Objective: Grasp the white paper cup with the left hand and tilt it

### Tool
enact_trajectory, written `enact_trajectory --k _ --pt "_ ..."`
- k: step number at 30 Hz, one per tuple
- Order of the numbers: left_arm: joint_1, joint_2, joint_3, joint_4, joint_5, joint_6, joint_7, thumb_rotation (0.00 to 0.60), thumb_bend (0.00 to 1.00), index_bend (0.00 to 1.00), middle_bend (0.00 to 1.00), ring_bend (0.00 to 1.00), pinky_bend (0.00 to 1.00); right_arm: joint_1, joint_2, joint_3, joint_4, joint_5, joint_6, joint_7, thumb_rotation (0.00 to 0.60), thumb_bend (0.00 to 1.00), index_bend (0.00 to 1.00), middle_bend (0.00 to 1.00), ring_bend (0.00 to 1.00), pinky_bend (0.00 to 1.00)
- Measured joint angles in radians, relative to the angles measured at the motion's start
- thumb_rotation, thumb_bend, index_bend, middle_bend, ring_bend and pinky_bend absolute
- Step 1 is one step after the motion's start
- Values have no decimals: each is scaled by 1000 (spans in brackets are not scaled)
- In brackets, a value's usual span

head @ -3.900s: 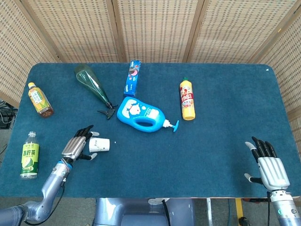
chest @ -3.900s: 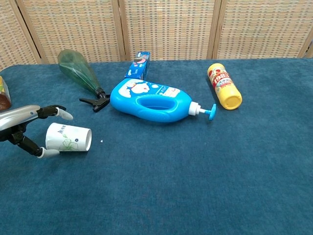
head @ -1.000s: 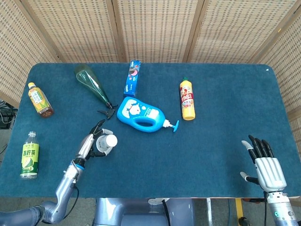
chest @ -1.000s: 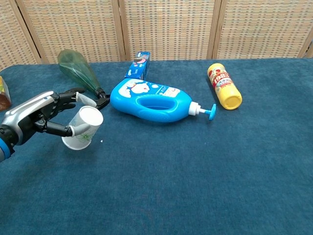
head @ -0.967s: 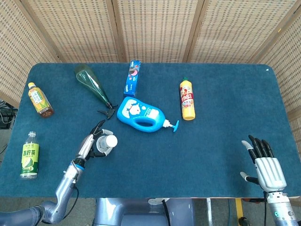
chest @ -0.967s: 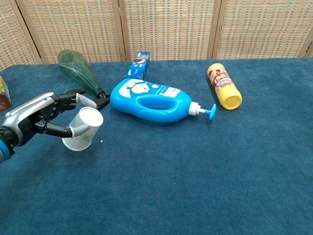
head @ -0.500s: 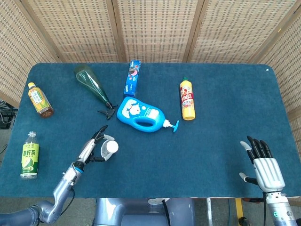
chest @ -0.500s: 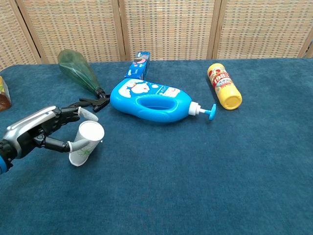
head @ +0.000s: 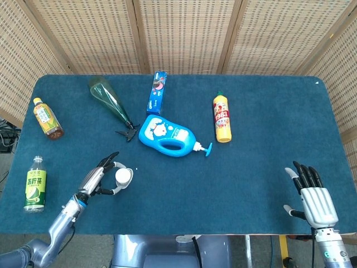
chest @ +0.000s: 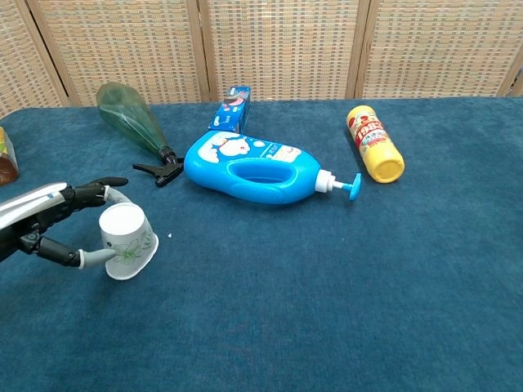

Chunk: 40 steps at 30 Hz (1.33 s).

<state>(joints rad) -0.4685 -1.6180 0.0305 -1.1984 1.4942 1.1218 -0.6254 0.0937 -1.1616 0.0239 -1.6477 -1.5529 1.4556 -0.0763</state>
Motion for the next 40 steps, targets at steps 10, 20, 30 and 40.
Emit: enact_trajectory --k 10,20,30,40 --pt "23 44 -11 -13 23 69 31 586 253 0 0 0 0 1 -1 -2 2 -1 -4 -5 600 0 0 0 0 0" --pt "73 93 -50 -64 45 238 279 589 279 0 0 0 0 0 -8 2 18 -6 6 -41 600 0 0 0 0 0" --pt "209 214 -26 -253 19 377 853 585 274 0 0 0 0 -3 -27 7 35 4 14 -158 600 0 0 0 0 0" --pt "331 354 44 -447 -18 425 1049 585 274 0 0 0 0 -4 -41 14 44 15 19 -191 600 0 0 0 0 0"
